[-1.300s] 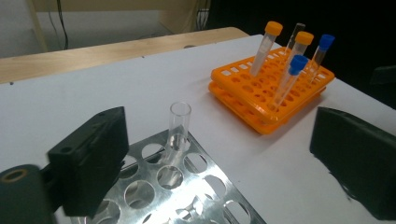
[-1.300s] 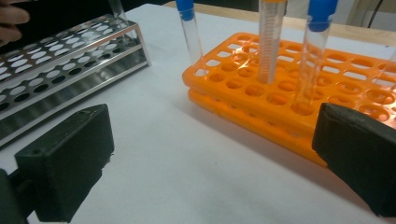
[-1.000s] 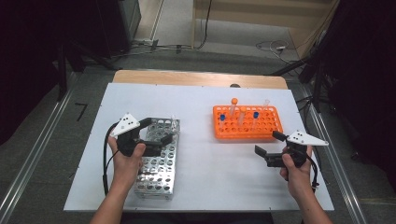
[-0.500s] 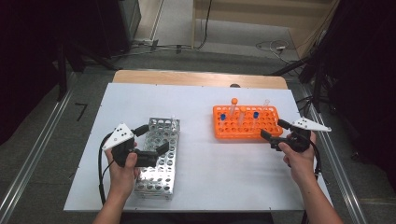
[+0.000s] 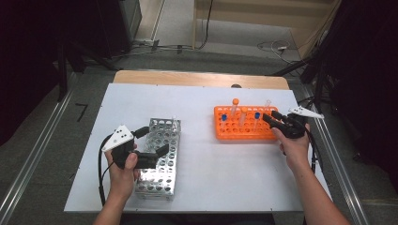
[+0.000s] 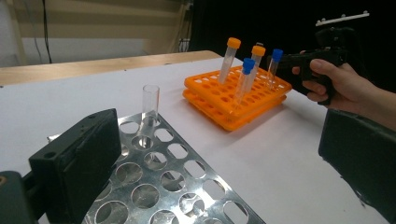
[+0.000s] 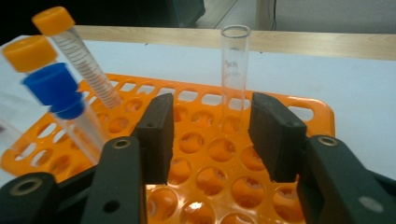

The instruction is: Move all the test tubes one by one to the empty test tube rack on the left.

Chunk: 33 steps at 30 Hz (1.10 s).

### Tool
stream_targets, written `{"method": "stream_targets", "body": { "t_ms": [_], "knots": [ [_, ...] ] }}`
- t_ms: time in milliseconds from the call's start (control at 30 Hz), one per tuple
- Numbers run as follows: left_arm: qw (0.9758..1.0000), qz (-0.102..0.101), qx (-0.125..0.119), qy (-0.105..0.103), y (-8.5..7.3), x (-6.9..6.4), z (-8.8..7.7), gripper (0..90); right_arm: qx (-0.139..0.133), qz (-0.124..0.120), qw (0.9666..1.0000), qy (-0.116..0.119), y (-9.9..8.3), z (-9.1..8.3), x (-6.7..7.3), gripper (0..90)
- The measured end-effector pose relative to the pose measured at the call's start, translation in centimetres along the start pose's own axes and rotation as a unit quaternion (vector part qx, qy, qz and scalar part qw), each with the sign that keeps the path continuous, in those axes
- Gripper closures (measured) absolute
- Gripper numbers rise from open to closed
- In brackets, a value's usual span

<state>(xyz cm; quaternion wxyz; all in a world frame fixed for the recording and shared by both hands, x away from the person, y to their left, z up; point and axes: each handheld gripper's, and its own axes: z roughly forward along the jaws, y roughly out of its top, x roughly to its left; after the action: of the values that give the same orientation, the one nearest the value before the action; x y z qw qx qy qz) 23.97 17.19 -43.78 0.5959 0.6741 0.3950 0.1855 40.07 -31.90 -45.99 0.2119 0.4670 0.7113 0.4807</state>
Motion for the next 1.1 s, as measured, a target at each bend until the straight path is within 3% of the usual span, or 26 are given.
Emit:
{"method": "stream_targets", "body": {
  "t_ms": [167,500,600,800,1100],
  "knots": [
    [1.0,0.0,0.002,-0.002,-0.1,0.0,0.0,0.0,0.011,0.006,0.9999,-0.01,-0.4,1.3,-0.4,56.7],
    [1.0,0.0,-0.001,-0.003,-0.1,0.0,-0.1,0.0,0.006,0.031,0.9989,-0.035,-0.9,3.1,-0.6,59.3],
    [1.0,0.001,0.0,-0.003,-0.1,0.0,0.0,0.0,0.006,0.026,0.9988,-0.041,-0.8,3.3,-0.5,61.5],
    [1.0,0.001,0.002,-0.002,-0.1,0.0,0.1,0.0,0.008,0.042,0.9977,-0.053,-0.5,3.5,-0.4,63.2],
    [1.0,0.005,0.006,-0.002,-0.2,-0.1,0.2,0.0,0.007,0.023,0.9964,-0.081,-0.6,3.8,0.2,65.1]
  ]
}}
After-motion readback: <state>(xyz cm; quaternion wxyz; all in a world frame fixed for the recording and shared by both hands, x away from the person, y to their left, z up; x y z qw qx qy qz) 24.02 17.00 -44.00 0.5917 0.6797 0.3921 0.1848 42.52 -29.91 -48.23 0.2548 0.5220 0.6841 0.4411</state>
